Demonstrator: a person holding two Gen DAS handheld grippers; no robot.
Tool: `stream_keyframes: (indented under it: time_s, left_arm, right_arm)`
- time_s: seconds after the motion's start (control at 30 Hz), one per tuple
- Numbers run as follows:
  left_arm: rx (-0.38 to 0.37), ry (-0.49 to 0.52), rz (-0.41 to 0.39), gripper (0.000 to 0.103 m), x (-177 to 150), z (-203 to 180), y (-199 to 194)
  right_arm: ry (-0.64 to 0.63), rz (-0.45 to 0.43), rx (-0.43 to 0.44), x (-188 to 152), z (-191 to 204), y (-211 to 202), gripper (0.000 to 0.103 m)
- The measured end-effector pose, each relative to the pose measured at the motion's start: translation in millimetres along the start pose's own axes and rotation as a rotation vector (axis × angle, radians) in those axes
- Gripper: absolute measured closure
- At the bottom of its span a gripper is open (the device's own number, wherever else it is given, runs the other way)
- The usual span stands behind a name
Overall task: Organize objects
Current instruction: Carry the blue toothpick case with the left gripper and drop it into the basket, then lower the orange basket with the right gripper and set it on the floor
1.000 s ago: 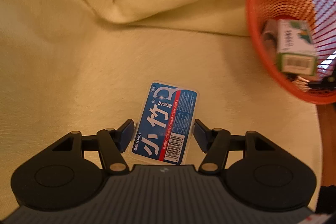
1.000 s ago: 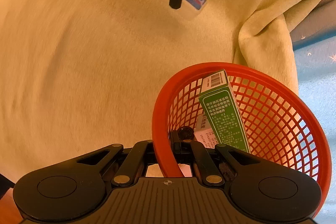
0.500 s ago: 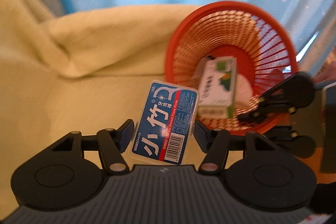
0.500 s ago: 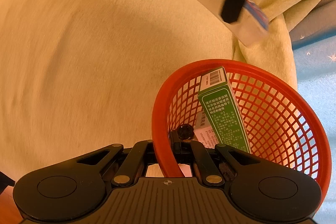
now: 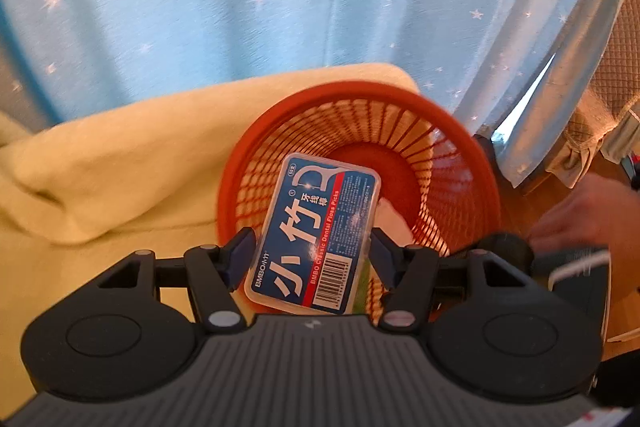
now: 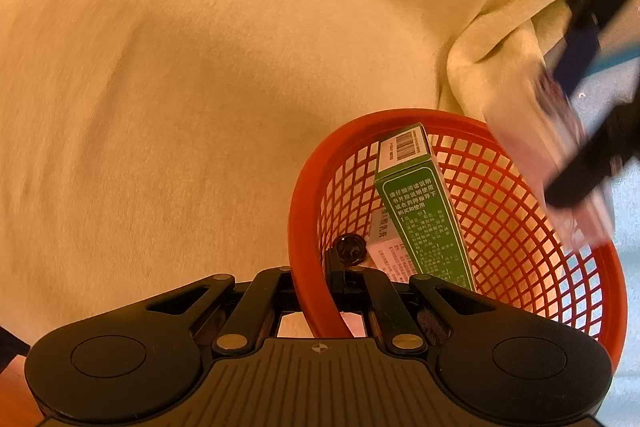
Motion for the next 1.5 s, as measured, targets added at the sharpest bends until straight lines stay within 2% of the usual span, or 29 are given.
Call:
stream_keyframes:
  time_s: [0.1, 0.2, 0.37, 0.63, 0.83, 1.1, 1.27, 1.5]
  left_arm:
    - [-0.035, 0.005, -0.005, 0.045, 13.2, -9.1, 16.4]
    - [-0.051, 0.004, -0.05, 0.044, 24.2, -17.8, 24.5]
    - [-0.008, -0.034, -0.088, 0.043, 18.8, -11.1, 15.4]
    - [0.148, -0.165, -0.067, 0.043, -23.9, 30.1, -11.1]
    - [0.206, -0.267, -0.05, 0.043, -60.4, 43.0, -32.1]
    - [0.213, -0.335, -0.008, 0.043, -100.0, 35.1, -41.4]
    - [0.197, -0.379, 0.008, 0.042, -117.0, 25.1, -38.4]
    - [0.182, -0.421, 0.028, 0.04, -134.3, 18.4, -35.3]
  right_arm:
    - [0.009, -0.003, 0.0, -0.1, -1.2, -1.3, 0.103]
    - [0.018, -0.006, 0.001, -0.4, -1.9, -1.1, 0.103]
    - [0.033, -0.012, 0.003, -3.4, -4.3, -2.1, 0.103]
    - [0.038, -0.005, -0.003, -6.7, -6.6, -2.2, 0.103]
    - [0.024, 0.017, -0.009, -12.0, -7.5, -3.6, 0.103]
    - [0.004, 0.053, 0.0, -18.9, -9.2, -8.0, 0.101]
    - [0.07, 0.072, 0.015, -24.7, -13.0, -8.6, 0.1]
    - [0.008, 0.118, -0.006, -37.0, -6.7, -11.2, 0.1]
Point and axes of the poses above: each gripper's, at about its wrist camera, not at the fingertips, and y roughly the way its jaws point, z to its left, x to its top, the point moved 6 cm from there along y, roughly the way its jaws point
